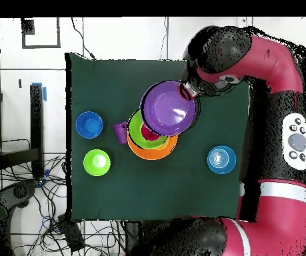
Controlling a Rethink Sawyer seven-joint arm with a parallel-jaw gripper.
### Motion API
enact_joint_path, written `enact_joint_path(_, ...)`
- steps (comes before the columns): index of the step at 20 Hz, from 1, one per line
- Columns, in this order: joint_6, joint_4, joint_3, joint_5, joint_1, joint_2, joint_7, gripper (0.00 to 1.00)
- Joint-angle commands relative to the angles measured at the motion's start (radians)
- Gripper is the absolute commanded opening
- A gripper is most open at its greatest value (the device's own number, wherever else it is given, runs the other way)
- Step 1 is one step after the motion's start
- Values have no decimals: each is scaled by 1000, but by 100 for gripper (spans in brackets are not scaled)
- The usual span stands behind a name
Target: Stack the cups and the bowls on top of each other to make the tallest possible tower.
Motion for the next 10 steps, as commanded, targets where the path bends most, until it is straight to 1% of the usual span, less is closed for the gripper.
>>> enact_joint_path(1, 122, -31, -56, -47, 50, 70, 201, 0)
enact_joint_path(3, 121, -6, -56, -21, 45, 60, 213, 0)
enact_joint_path(7, 222, -4, -42, 29, 40, 43, 211, 0)
enact_joint_path(8, 272, -10, -32, 47, 37, 38, 207, 0)
enact_joint_path(10, 322, -25, -22, 66, 37, 35, 213, 0)
